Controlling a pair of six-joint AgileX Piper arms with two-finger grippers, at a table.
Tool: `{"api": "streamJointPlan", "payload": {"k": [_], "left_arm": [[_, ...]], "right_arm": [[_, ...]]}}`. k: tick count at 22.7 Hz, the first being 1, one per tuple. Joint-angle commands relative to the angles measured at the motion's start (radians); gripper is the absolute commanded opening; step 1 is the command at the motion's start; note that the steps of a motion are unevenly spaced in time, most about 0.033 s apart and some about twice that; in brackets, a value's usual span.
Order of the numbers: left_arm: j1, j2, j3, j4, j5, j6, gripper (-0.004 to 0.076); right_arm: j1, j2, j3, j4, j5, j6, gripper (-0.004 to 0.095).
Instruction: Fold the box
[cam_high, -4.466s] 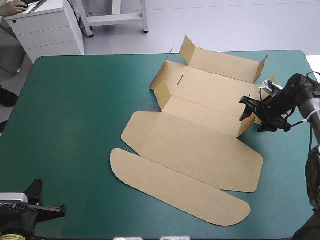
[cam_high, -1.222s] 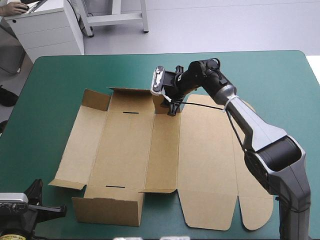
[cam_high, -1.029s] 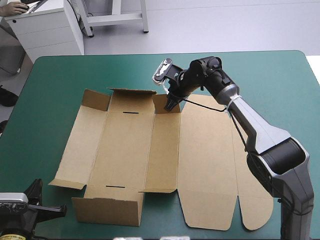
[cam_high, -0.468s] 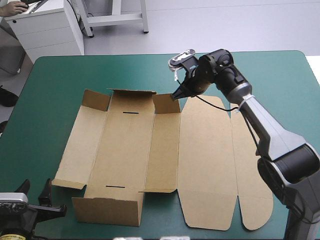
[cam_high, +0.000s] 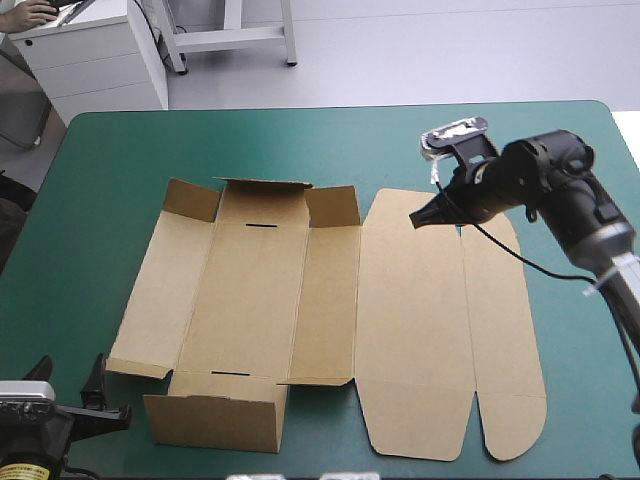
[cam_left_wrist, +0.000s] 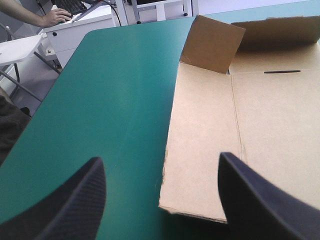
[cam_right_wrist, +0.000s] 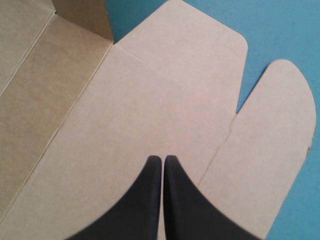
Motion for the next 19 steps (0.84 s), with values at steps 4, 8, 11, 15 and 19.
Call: {"api": "streamJointPlan", "payload": {"k": [4, 8, 11, 15, 19], "left_arm": [[-0.005, 0.199, -0.152, 0.048, -0.084, -0.001, 0.0463], [-0.005, 0.493, -0.374, 0.115, -0.083, 0.003, 0.0463], [-0.005, 0.676, -0.515, 0.107, -0.013, 0.026, 0.0462], [-0.003, 0.913, -0.64, 0.029, 0.012, 0.051, 0.0462], [0.036, 0.957, -0.662, -0.041, 0.027, 0.078, 0.0462]], "right_arm": [[-0.047, -0.243, 0.142, -0.001, -0.053, 0.0, -0.0001], [-0.047, -0.406, 0.258, -0.001, -0.026, 0.002, -0.0001], [-0.047, -0.503, 0.34, -0.001, -0.02, 0.015, -0.0001], [-0.047, -0.634, 0.451, -0.001, -0.021, 0.041, -0.0001], [-0.047, -0.679, 0.486, 0.001, -0.019, 0.049, -0.0001]]}}
